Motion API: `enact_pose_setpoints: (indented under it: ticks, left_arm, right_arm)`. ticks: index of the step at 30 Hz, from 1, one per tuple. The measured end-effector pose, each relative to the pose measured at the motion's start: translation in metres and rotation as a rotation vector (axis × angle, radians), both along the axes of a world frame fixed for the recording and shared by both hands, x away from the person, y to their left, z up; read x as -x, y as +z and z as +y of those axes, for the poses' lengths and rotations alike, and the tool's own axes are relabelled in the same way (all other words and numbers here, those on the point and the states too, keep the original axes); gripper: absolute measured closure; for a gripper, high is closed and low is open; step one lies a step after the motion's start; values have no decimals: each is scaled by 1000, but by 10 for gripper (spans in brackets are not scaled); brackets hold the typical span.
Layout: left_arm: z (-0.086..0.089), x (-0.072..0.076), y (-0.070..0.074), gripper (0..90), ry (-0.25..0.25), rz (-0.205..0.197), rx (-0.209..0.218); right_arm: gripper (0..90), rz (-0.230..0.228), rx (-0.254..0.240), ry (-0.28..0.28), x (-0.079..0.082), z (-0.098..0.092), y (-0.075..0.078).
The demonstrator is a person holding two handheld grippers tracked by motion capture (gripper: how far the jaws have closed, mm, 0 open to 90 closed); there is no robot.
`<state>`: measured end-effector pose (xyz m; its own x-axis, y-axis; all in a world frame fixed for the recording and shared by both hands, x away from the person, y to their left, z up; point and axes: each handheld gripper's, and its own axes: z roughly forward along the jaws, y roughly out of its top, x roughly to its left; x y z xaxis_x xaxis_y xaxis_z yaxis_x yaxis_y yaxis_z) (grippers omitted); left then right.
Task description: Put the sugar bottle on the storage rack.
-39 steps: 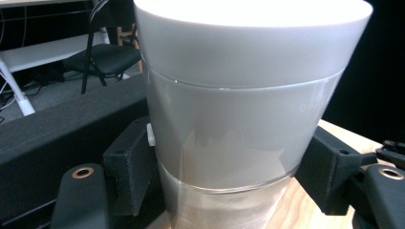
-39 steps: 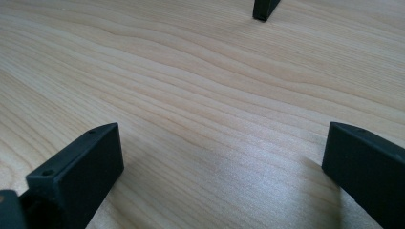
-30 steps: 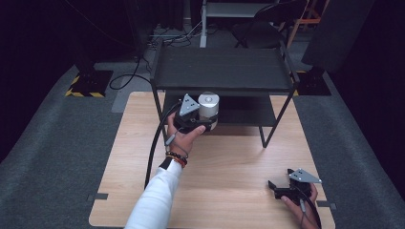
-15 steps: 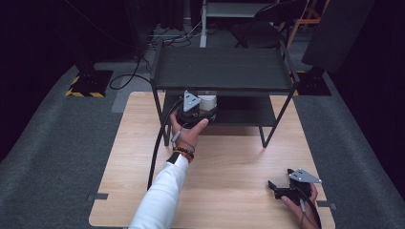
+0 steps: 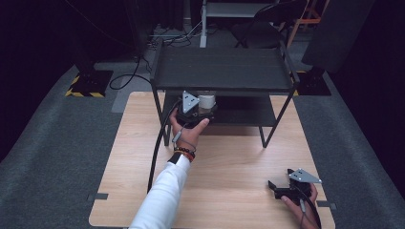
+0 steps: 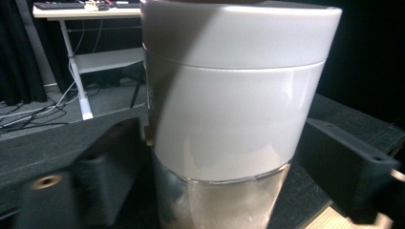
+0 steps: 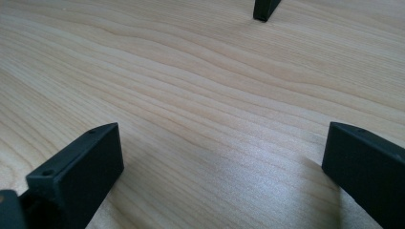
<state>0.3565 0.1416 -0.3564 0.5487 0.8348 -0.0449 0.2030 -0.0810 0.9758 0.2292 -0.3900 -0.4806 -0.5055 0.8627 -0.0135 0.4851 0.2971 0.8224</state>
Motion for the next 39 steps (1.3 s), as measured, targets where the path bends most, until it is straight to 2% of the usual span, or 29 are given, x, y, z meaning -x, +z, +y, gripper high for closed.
enact_pose_setpoints:
  ticks: [2, 6, 9, 11, 17, 21, 25, 28, 32, 33, 39]
  left_arm:
    - [2, 0, -1, 61, -10, -2, 5]
    - [2, 6, -1, 19, -17, -14, -16]
    - [5, 12, -2, 7, -13, -24, -30]
    - [9, 14, -1, 6, -26, -18, -33]
    - [20, 28, 0, 3, -22, -8, -61]
    - [28, 40, -8, 3, -19, -7, -52]
    - [37, 50, -18, 3, -15, -9, -65]
    - [45, 56, -27, 3, -42, 14, -76]
    - [45, 72, -41, 3, -20, -3, -103]
    - [46, 79, -48, 3, -21, 2, -106]
    - [53, 95, -64, 4, -13, 33, -99]
  right_arm:
    - [1, 0, 0, 0, 0, 0, 0]
    - [1, -1, 1, 1, 0, 0, 0]
    - [1, 0, 0, 1, 0, 0, 0]
    - [1, -1, 1, 2, 0, 0, 0]
    - [1, -1, 1, 2, 0, 0, 0]
    - [1, 0, 1, 2, 0, 0, 0]
    - [1, 0, 0, 2, 0, 0, 0]
    - [1, -1, 0, 2, 0, 0, 0]
    - [1, 1, -1, 0, 0, 0, 0]
    - [1, 1, -1, 0, 0, 0, 0]
    - [1, 1, 0, 0, 0, 0, 0]
